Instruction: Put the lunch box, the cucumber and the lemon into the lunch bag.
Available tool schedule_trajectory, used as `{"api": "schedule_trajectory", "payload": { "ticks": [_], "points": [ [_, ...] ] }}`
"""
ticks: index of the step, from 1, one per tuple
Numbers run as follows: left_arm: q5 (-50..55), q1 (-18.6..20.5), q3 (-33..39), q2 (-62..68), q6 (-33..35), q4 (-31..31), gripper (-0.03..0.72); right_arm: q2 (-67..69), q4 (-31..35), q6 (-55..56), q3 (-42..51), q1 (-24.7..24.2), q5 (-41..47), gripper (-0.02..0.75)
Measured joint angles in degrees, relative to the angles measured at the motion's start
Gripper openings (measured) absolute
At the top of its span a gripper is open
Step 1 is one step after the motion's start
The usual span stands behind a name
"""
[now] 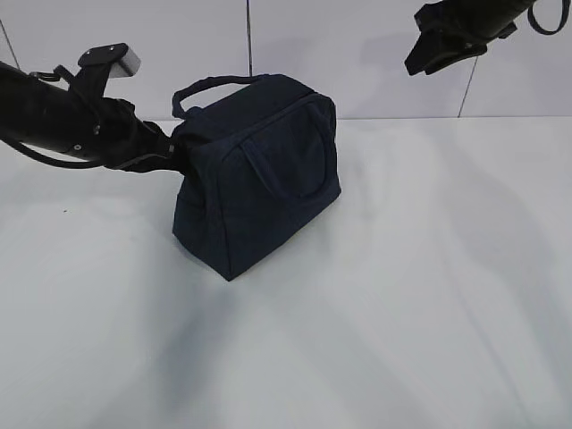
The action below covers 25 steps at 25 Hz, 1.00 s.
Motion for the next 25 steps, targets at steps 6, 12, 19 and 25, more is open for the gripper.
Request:
{"api": "schedule_trajectory", "payload": {
  "ticks": [6,12,19,25],
  "points": [
    [-4.5,0.0,0.0,0.0,4.0,1.1,-0.006,-10.3,-0.1,-4.8,9.1,0.0,0.0,0.245],
    [-7.7,-0.1,0.0,-2.8,4.7,16.8,0.039,-16.7,0.0,-7.8,10.3,0.0,0.0,0.244],
    [-9.7,-0.1,0.1,-11.5,5.4,34.8,0.090,-20.6,0.7,-7.8,10.3,0.0,0.0,0.245],
    [-9.0,0.0,0.1,-18.5,5.6,38.3,0.161,-22.7,1.2,-7.5,10.3,0.0,0.1,0.245]
  ]
}}
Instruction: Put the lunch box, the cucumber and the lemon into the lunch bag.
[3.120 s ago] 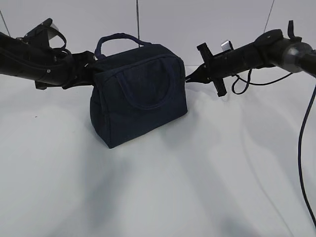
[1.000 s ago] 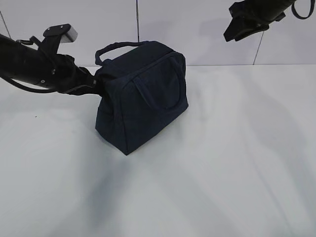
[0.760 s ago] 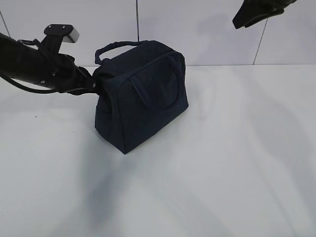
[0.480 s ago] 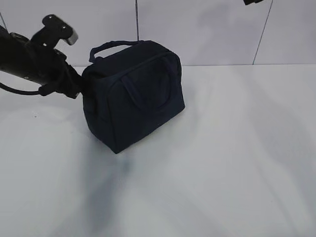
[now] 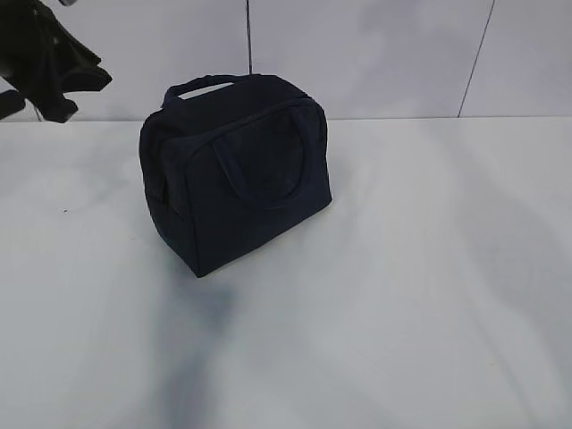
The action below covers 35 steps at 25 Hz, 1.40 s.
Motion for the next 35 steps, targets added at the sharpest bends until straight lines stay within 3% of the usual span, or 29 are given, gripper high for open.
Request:
{"api": "schedule_trajectory", "payload": {
  "ticks": [6,10,18,23,35],
  "points": [
    [2.3,0.0,0.0,-6.2,-0.8,-2.9,0.320,-3.8,0.0,0.4,0.0,0.0,0.1,0.255],
    [2.1,0.0,0.0,-11.2,-8.4,-6.1,0.367,-8.0,0.0,1.3,0.0,0.0,0.3,0.253],
    [7.6,0.0,0.1,-19.6,-23.6,-14.7,0.377,-15.9,0.0,4.0,0.0,0.0,0.6,0.253],
    [11.8,0.0,0.1,-21.5,-26.7,-14.6,0.377,-21.5,-1.3,5.9,2.0,0.0,0.7,0.253],
    [14.1,0.0,0.3,-22.3,-27.5,-11.6,0.377,-42.0,-12.1,8.5,26.5,0.0,0.9,0.253]
  ]
}}
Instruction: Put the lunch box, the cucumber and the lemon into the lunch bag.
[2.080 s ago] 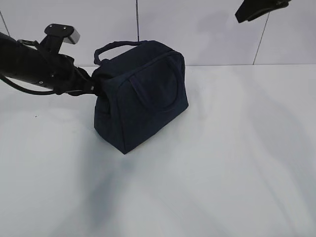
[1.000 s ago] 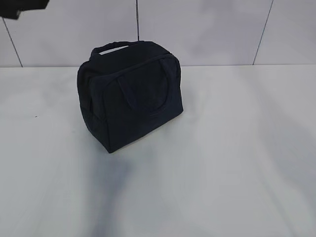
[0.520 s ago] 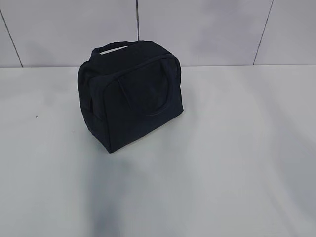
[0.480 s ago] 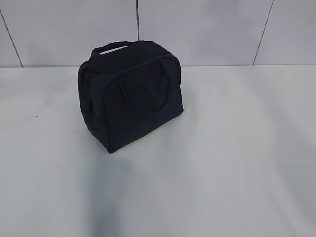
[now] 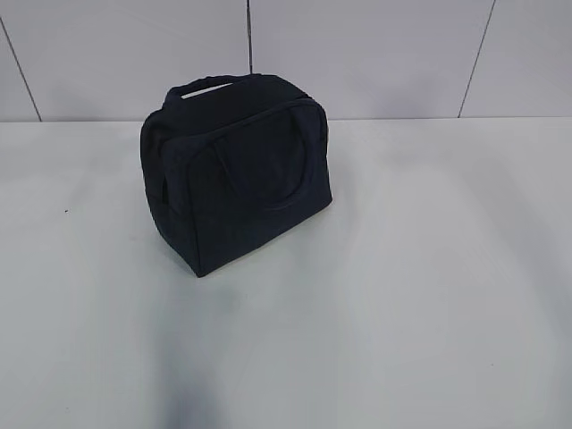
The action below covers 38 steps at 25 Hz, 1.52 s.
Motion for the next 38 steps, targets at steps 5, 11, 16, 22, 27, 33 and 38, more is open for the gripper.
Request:
{"api": "schedule_trajectory", "payload": {
  "ticks": [5,11,16,22,27,33,38],
  "points": [
    [0.5,0.0,0.0,0.0,-0.1,0.9,0.377,-9.8,-4.8,2.9,11.2,0.0,0.0,0.253],
    [0.7,0.0,0.0,0.0,-0.3,2.5,0.377,-23.7,-13.1,7.2,23.7,0.0,0.2,0.326],
    [0.7,0.0,0.0,0.0,-0.6,2.7,0.377,-31.1,-13.5,11.3,29.0,0.0,0.3,0.377],
    [0.7,0.0,0.0,0.0,-0.6,2.8,0.377,-39.0,-12.9,15.3,36.0,0.0,0.3,0.383],
    [0.8,0.0,0.0,0.0,-0.6,3.9,0.377,-46.6,-12.9,16.7,43.9,0.0,0.3,0.383],
    [0.8,0.0,0.0,1.1,-0.6,4.2,0.377,-54.3,-12.9,19.0,50.8,0.0,-0.2,0.384],
    [0.8,0.0,0.0,1.4,-0.6,4.3,0.377,-59.8,-12.9,19.6,56.5,0.0,-3.4,0.383]
  ]
}}
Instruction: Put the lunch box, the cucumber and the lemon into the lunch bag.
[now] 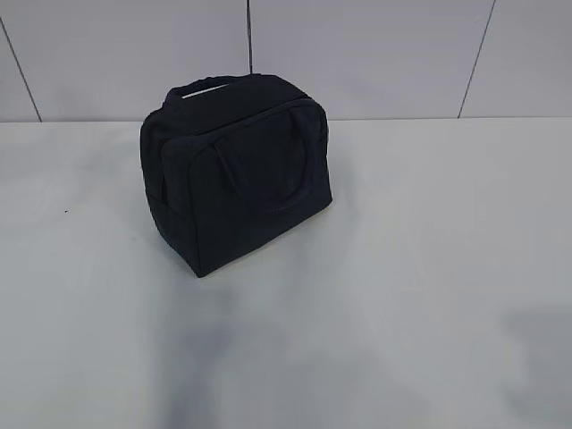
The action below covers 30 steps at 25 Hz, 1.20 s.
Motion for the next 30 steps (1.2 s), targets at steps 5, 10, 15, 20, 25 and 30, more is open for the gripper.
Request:
{"api": "schedule_trajectory", "payload": {
  "ticks": [5,10,15,20,25,30],
  "points": [
    [0.1,0.0,0.0,0.3,-0.1,0.0,0.377,-4.1,0.0,0.1,7.0,0.0,-3.2,0.383],
    [0.4,0.0,0.0,0.4,-0.1,0.3,0.377,-4.6,-0.4,1.4,10.2,0.0,-3.5,0.384],
    [1.2,0.0,0.0,0.4,-0.1,0.8,0.377,-4.6,-0.8,1.7,10.3,0.0,-3.5,0.384],
    [1.2,0.0,0.0,0.4,-0.1,1.0,0.377,-4.6,-1.1,1.8,10.4,0.0,-3.5,0.384],
    [1.2,0.0,0.0,0.4,-0.1,1.1,0.377,-4.6,-1.2,1.8,10.4,0.0,-3.5,0.384],
    [1.3,0.0,0.0,0.4,-0.1,1.1,0.377,-4.6,-1.2,1.8,10.4,0.0,-3.5,0.384]
  ]
}}
